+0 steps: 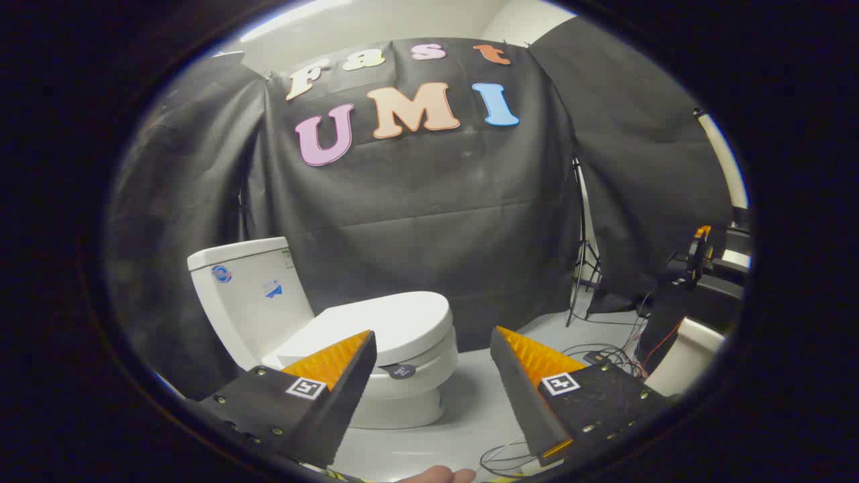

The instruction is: Open the toilet lid.

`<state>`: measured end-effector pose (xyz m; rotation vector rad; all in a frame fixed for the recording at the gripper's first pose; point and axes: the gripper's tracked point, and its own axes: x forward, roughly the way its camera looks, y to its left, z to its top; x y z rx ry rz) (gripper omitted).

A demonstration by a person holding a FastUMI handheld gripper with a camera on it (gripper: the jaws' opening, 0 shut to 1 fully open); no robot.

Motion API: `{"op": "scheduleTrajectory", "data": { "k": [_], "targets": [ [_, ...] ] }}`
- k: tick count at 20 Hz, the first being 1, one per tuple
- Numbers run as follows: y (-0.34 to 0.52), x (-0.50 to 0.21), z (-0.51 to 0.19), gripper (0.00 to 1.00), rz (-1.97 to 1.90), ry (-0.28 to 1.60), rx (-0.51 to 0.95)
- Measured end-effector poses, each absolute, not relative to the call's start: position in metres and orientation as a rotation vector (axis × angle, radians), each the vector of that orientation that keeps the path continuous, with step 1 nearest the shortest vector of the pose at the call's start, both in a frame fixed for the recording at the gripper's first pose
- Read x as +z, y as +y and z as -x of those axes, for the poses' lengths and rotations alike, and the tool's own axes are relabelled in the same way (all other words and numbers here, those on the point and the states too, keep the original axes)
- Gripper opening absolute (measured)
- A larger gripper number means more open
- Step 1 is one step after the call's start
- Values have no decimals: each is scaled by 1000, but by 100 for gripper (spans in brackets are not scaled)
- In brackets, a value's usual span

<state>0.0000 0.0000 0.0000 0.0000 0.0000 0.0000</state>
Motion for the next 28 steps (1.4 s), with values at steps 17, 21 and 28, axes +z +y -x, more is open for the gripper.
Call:
{"op": "scheduleTrajectory", "data": {
  "k": [17,21,28],
  "targets": [
    [7,15,-12,100,-20,7,-15],
    [21,22,-22,100,-151,-32,-35],
    [38,-23,-51,99,-241,0,-65]
  ]
}}
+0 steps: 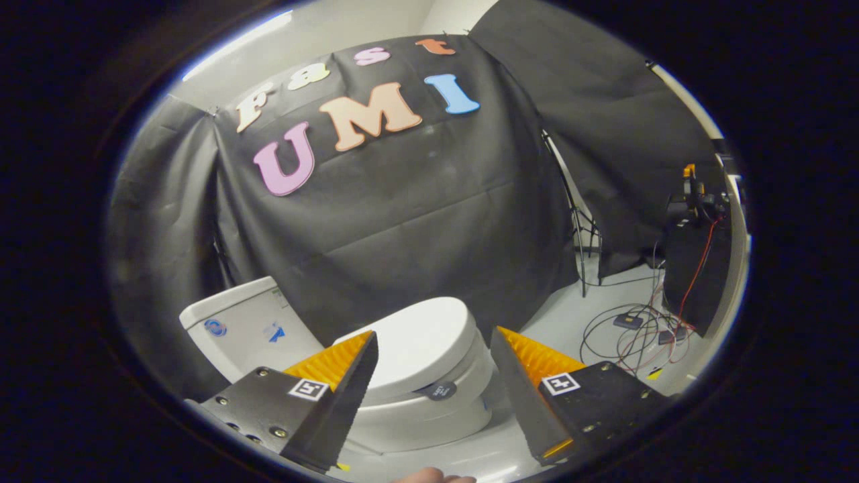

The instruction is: Open the toilet lid.

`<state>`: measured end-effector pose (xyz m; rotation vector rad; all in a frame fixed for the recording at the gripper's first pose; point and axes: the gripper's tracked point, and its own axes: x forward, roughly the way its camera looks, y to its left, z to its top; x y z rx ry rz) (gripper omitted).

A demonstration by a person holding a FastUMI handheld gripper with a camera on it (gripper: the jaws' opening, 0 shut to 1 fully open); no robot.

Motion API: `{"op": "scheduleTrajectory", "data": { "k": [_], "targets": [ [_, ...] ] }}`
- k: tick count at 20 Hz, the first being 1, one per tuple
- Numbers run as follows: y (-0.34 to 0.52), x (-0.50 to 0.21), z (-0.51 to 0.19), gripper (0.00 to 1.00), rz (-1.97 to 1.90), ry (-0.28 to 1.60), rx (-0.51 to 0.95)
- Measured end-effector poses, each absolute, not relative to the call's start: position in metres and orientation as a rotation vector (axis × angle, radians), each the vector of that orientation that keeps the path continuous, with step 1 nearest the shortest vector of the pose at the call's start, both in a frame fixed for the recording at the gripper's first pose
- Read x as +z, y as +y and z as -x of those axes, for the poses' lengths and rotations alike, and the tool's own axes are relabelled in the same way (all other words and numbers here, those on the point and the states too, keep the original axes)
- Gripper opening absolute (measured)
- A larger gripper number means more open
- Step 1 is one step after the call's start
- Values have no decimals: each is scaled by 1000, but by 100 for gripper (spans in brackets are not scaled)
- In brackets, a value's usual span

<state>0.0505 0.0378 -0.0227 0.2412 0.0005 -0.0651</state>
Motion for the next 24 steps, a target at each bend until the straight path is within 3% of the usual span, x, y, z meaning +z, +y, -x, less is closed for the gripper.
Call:
{"op": "scheduleTrajectory", "data": {
  "k": [10,24],
  "targets": [
    [46,-117,-109,99,-531,137,-63],
    [44,-177,-151,96,-818,177,-36]
  ]
}}
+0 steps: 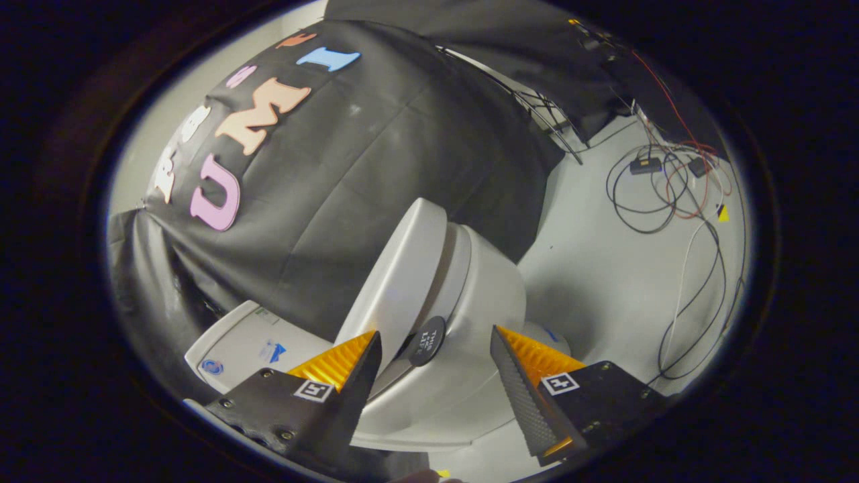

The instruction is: Open the toilet lid.

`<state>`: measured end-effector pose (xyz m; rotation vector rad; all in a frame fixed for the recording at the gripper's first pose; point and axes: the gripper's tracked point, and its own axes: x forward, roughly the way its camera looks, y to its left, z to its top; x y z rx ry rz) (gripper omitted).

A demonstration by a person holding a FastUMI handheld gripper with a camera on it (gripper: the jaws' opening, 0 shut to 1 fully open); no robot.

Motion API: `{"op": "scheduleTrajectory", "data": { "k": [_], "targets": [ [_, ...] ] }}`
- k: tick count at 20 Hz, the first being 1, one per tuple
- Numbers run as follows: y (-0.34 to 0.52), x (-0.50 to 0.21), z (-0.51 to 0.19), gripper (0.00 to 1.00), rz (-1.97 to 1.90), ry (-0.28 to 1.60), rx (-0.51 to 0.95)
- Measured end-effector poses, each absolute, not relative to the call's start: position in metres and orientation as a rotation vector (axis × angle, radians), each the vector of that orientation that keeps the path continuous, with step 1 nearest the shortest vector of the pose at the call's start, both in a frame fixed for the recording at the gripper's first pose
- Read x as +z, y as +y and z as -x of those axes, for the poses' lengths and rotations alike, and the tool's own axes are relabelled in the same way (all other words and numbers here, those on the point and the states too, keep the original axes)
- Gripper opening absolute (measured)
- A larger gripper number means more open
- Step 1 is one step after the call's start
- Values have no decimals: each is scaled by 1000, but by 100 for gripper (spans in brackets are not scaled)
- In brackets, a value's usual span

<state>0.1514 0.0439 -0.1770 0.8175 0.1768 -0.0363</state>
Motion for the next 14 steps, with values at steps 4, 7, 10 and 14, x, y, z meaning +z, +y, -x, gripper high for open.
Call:
{"op": "scheduleTrajectory", "data": {
  "k": [4,7,10,14],
  "targets": [
    [42,-177,-163,96,-896,147,-45],
    [41,-189,-167,70,-881,209,-73],
    [40,-191,-168,70,-895,213,-43],
    [39,-186,-181,46,-984,216,-77]
  ]
}}
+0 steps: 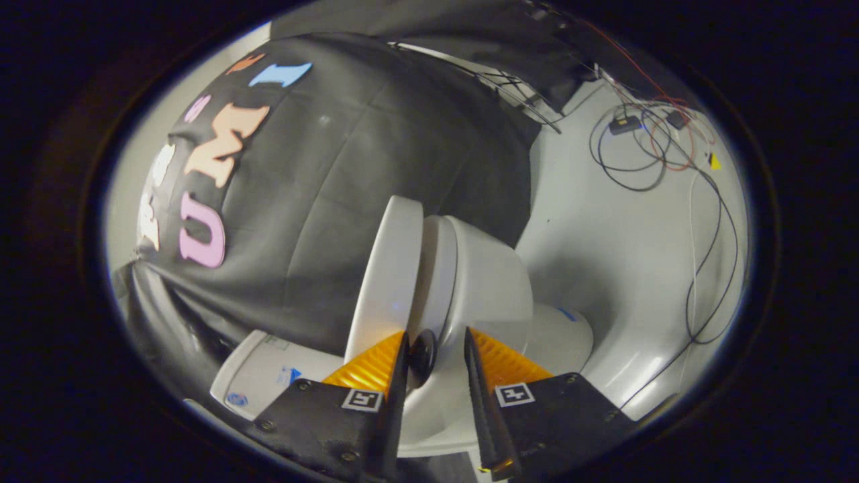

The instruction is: Open the toilet lid.

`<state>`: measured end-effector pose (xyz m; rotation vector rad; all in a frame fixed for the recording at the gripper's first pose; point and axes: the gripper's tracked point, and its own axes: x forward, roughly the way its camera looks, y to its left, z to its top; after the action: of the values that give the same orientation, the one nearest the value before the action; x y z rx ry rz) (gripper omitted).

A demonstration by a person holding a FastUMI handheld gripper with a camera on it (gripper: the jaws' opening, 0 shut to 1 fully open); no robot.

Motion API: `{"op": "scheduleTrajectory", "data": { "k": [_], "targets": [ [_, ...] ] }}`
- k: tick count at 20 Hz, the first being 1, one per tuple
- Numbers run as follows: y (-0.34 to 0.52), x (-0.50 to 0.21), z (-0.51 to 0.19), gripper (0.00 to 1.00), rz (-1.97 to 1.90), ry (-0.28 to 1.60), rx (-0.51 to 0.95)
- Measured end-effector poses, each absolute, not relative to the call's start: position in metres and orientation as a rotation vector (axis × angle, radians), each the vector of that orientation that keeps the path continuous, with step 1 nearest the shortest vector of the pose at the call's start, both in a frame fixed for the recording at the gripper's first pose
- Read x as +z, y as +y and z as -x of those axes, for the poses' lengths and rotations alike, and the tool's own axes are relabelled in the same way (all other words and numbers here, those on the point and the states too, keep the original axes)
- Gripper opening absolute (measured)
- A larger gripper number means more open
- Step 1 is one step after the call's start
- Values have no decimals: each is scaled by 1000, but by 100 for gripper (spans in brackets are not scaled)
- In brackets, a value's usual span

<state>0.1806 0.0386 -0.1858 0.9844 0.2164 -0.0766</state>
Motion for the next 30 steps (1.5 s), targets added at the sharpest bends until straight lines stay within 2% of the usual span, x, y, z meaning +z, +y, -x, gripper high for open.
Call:
{"op": "scheduleTrajectory", "data": {
  "k": [9,15,19,21,26,30],
  "targets": [
    [43,-192,-175,46,-1028,284,-94],
    [53,-194,-171,46,-1014,340,-48],
    [54,-180,-192,46,-1114,243,0],
    [51,-187,-176,2,-1133,246,-26],
    [49,-175,-178,1,-1163,220,-22],
    [46,-173,-177,1,-1146,224,-73]
  ]
}}
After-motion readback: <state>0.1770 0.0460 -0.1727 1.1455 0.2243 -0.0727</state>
